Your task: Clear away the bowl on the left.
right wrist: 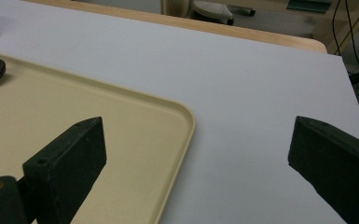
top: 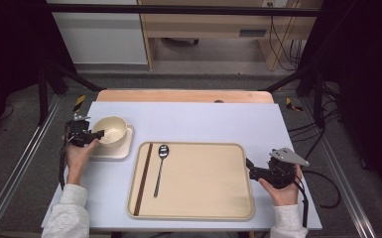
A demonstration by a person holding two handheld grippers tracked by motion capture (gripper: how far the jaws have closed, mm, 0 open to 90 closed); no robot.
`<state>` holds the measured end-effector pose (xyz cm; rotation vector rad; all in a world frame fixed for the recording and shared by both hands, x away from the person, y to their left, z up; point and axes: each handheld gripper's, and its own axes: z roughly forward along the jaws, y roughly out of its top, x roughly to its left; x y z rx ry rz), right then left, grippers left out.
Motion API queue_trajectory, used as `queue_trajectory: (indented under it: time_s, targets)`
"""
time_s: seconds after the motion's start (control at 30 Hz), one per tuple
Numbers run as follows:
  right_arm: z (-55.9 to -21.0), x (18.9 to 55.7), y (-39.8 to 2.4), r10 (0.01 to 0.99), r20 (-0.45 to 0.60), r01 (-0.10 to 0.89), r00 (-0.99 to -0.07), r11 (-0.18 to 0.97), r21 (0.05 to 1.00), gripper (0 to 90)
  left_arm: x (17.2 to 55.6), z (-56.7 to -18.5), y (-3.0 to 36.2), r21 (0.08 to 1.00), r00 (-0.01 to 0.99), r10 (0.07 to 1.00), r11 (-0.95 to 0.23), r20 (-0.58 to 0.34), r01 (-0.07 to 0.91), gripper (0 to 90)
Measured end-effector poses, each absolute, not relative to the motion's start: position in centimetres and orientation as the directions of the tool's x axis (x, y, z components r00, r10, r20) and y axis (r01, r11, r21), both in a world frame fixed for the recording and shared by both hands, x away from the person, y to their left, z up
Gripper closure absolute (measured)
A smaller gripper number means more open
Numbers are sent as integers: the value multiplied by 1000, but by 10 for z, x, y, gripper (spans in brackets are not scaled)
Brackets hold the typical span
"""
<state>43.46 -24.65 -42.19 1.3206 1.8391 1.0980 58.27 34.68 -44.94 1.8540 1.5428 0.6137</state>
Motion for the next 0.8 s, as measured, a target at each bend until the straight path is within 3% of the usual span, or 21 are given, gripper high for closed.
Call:
queue_trajectory:
  time_s: [0.3, 0.6, 0.8]
  targets:
    - [-422, 435, -247, 949, -18, 435, -314, 161, 886, 44, 586, -449, 350, 721, 156, 984, -43, -91, 691, 803]
    - [-421, 434, -247, 951, -11, 437, -309, 152, 887, 44, 585, -446, 352, 719, 154, 979, -14, -131, 695, 823]
    - [-421, 434, -248, 951, -12, 437, -309, 153, 886, 43, 583, -442, 349, 732, 163, 981, -32, -108, 681, 830]
